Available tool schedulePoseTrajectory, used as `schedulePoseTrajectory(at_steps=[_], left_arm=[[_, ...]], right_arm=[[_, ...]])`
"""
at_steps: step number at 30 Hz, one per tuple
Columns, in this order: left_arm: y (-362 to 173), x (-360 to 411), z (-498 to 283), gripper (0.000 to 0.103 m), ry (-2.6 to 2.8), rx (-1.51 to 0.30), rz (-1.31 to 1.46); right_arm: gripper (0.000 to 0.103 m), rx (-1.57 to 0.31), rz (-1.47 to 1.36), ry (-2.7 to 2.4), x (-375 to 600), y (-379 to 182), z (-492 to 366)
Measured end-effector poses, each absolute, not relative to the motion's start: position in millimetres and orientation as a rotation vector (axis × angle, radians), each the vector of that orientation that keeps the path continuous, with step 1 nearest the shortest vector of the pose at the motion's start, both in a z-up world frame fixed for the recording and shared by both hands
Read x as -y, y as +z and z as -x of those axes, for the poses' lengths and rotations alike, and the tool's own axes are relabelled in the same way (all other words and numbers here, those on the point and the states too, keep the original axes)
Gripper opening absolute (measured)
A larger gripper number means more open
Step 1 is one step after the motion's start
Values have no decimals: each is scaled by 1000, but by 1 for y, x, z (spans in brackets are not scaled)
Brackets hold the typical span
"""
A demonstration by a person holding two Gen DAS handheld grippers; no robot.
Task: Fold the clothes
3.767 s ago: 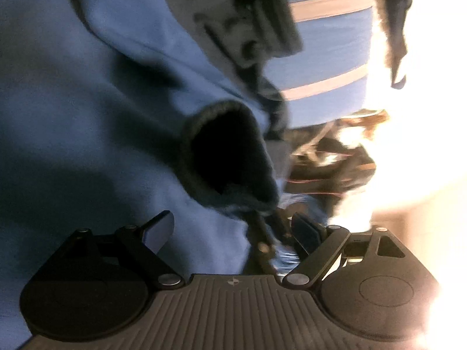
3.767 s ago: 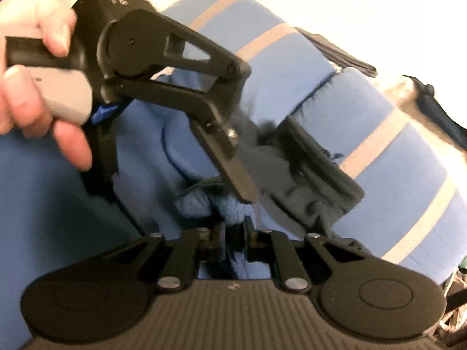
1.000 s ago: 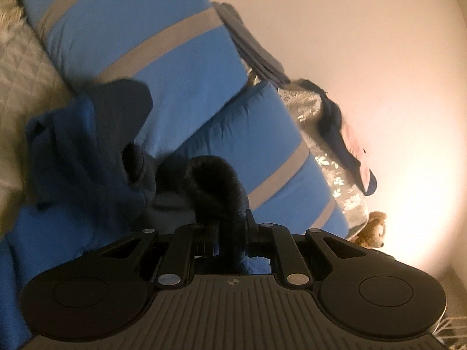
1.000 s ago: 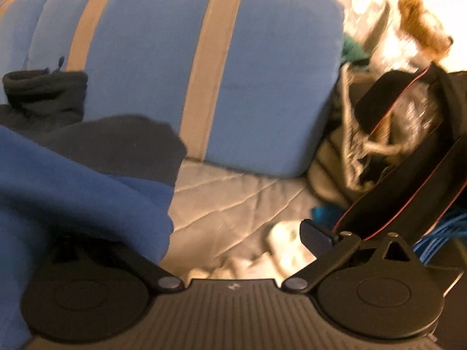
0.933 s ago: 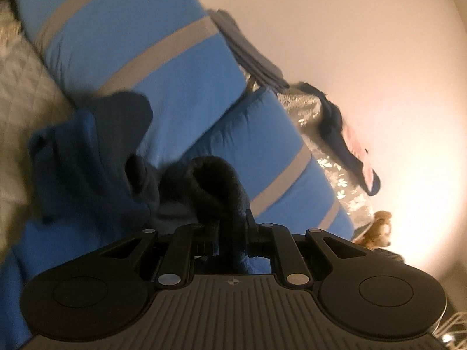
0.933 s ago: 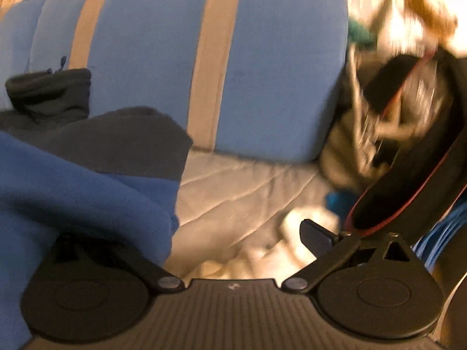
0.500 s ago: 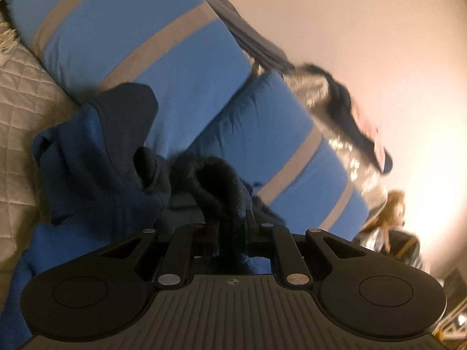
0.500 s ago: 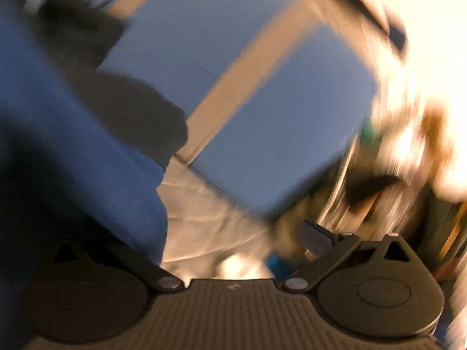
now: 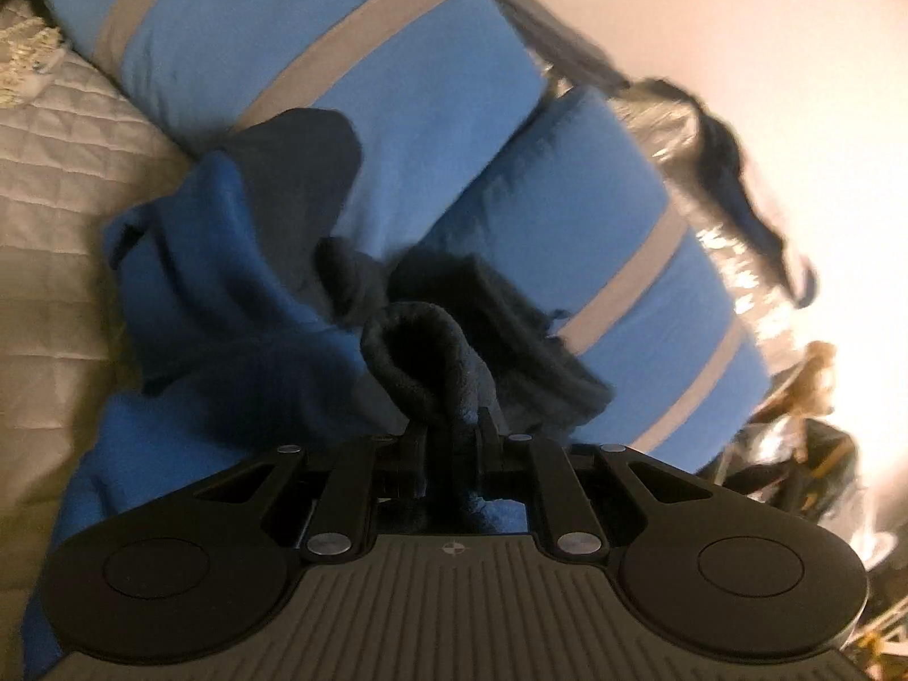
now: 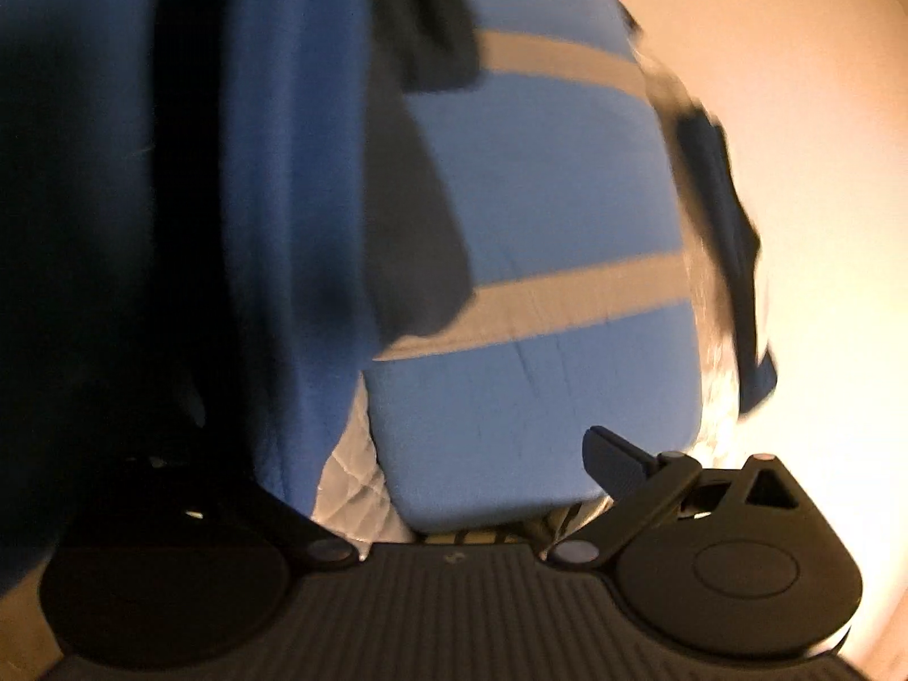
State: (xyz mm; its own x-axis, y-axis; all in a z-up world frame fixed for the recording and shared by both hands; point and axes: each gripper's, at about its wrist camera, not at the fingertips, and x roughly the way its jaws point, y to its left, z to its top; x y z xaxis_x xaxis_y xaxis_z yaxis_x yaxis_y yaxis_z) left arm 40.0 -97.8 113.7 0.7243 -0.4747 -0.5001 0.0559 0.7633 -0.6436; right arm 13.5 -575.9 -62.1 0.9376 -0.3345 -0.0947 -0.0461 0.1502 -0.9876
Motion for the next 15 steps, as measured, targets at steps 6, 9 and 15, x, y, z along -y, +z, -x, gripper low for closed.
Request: schedulePoseTrajectory(at_steps=[6, 9, 15], left_arm=[[114, 92, -35, 15, -308, -690, 666], [120, 85, -31, 15, -327, -628, 702], [134, 74, -26, 15, -357, -488, 776]], right_arm=[[103, -398, 996, -194, 580, -10, -7], [103, -493, 660, -159, 599, 12, -15], [103, -637, -24, -135, 666, 39, -38]])
